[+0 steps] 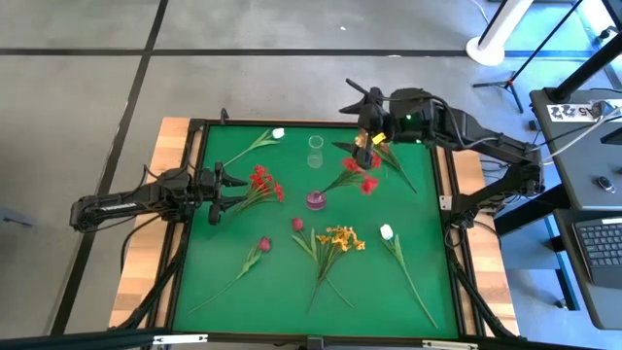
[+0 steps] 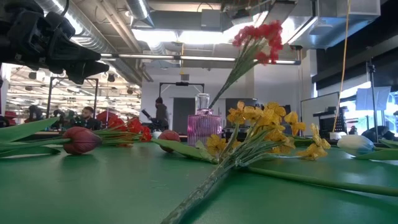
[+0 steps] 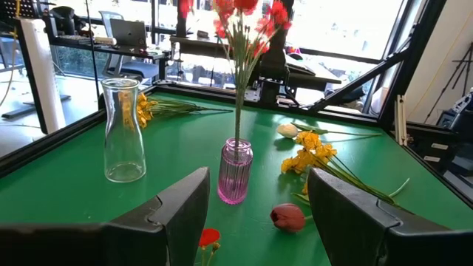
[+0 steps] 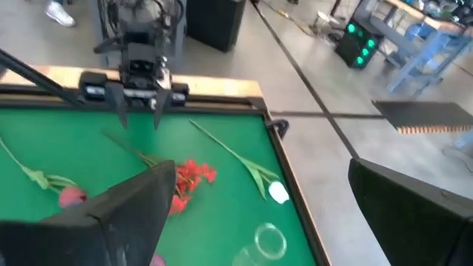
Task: Sort flowers into vase by color
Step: Put the right red flowers into the violet vase
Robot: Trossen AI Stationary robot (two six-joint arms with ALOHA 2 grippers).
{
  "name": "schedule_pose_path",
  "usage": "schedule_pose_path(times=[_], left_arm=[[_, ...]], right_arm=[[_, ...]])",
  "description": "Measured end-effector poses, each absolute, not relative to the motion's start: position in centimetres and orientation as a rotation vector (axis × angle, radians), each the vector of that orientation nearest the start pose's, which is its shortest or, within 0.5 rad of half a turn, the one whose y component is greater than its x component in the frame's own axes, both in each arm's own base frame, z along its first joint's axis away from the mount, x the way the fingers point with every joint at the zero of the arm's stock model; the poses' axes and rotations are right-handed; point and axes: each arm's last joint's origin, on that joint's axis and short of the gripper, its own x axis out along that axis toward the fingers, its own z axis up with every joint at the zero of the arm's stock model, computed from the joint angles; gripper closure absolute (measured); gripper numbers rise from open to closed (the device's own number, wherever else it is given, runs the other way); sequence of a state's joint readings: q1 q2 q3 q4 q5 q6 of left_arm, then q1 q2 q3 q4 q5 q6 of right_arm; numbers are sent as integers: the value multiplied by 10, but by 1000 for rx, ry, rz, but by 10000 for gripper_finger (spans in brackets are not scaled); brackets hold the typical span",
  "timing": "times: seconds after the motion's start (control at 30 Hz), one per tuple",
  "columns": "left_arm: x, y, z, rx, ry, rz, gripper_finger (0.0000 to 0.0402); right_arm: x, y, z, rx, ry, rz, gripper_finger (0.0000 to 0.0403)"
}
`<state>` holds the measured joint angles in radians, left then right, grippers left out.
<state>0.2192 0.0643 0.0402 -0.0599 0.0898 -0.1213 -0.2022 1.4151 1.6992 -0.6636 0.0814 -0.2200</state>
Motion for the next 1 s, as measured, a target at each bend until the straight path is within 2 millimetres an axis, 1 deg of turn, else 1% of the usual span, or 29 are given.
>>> schedule_pose_path(times=[0.1, 0.23, 0.5, 0.57, 0.83, 0.93, 1.0], left_arm=[[97, 19, 166, -134, 75, 134, 178], [97, 19, 166, -134, 75, 135, 178], [97, 19, 166, -134, 75, 133, 178], [97, 19, 166, -134, 75, 133, 178], [97, 19, 166, -134, 75, 134, 178], [97, 19, 166, -134, 75, 133, 178], [97, 19, 166, -134, 75, 134, 178]], right_arm=[[273, -61, 456, -194, 484, -319, 4], [257, -62, 456, -159, 625, -452, 4], [217, -56, 452, -1, 801, -597, 4], [208, -55, 451, 31, 836, -637, 4], [185, -50, 442, 165, 969, -748, 4], [175, -49, 440, 204, 971, -782, 4], [167, -47, 434, 226, 969, -798, 4]])
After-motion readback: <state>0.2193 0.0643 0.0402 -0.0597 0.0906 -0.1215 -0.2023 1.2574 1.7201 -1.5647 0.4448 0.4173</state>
